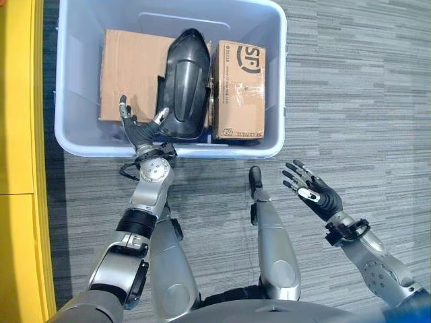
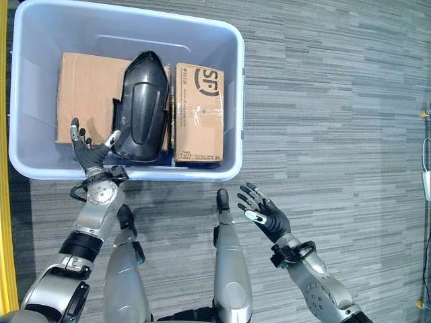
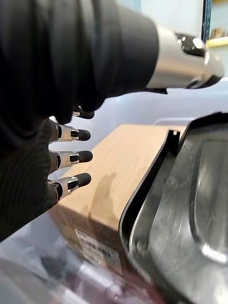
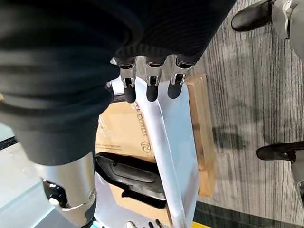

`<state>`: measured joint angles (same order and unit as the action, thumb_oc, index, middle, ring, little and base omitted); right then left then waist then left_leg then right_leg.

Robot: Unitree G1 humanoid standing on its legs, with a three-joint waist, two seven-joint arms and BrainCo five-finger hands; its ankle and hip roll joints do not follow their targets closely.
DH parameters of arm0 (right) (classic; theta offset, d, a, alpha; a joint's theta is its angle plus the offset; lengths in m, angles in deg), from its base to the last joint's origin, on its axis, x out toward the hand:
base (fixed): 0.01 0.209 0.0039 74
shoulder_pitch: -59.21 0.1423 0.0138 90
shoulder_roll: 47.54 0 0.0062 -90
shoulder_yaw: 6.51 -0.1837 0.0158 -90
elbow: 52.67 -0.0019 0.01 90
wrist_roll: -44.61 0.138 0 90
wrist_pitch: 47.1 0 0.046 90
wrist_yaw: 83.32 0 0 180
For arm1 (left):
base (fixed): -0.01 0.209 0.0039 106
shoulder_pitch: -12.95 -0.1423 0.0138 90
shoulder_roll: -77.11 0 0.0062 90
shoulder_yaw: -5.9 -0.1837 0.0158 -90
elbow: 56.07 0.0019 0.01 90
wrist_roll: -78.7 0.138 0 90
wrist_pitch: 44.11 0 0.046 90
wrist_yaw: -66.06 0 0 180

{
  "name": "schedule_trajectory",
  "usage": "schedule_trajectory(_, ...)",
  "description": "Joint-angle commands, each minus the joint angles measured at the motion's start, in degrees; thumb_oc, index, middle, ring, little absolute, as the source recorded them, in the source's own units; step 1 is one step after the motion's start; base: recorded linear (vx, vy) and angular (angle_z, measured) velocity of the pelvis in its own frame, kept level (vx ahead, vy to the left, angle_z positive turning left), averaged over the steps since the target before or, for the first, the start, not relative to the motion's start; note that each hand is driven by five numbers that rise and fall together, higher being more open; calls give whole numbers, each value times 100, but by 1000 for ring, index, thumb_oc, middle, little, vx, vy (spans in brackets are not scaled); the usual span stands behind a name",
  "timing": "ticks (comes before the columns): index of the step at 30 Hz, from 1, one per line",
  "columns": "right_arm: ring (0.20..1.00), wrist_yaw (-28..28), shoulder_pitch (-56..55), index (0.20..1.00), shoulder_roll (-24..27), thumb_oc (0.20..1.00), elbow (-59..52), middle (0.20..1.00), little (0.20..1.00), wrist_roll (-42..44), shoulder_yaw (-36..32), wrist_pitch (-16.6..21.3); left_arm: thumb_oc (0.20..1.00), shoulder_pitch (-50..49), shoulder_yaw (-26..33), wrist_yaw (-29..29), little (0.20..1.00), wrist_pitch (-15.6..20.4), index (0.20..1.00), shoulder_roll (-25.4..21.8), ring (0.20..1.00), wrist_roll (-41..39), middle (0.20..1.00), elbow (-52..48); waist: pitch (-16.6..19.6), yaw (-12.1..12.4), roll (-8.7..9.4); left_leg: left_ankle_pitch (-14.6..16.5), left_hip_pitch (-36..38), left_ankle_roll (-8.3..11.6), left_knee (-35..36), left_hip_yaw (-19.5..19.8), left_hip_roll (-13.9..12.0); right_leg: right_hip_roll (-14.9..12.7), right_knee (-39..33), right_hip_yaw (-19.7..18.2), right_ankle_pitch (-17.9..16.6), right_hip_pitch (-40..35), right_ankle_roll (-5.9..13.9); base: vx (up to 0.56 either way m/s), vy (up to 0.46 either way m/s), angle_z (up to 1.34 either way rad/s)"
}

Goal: Move parts from the plastic box to the shelf.

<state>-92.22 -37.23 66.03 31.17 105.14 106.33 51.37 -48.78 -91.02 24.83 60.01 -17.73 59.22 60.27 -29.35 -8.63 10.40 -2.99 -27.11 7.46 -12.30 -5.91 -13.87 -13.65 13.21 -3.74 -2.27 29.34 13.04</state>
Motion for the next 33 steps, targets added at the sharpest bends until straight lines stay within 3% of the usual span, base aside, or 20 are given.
schedule_trajectory(1, 1000, -152, 48, 1000, 143, 1000, -331, 1000, 1000, 196, -155, 167, 1000, 99, 348, -15, 1000, 251, 1000, -317, 1000, -102, 1000, -74, 25, 39, 339, 549, -659, -37, -1030, 291, -202, 213, -92, 468, 34, -157, -459, 0, 0, 0)
schedule_trajectory(17, 1000, -190, 177, 1000, 341, 1000, -409, 1000, 1000, 232, -74, 173, 1000, 931, 27, 89, 1000, -20, 1000, -406, 1000, -421, 1000, 1404, 46, -69, 416, 547, -894, -35, -1118, 335, -231, 247, 43, 442, 48, 96, -461, 2, 7, 1)
schedule_trajectory(26, 1000, -232, 257, 1000, 469, 1000, -436, 1000, 1000, 258, -128, 221, 1000, 1282, -329, 95, 1000, -368, 1000, -440, 1000, 66, 1000, 2036, 38, -136, 398, 530, -1004, -34, -1149, 331, -243, 266, 193, 403, 84, 295, -458, 3, 2, -1)
schedule_trajectory(33, 1000, -256, 203, 1000, 627, 1000, -507, 1000, 1000, 325, -144, 186, 1000, 1657, -192, 436, 1000, -347, 1000, -417, 1000, -845, 1000, 3015, 33, -230, 366, 535, -1249, -26, -1255, 355, -278, 305, 285, 376, 86, 546, -457, 7, -1, -3)
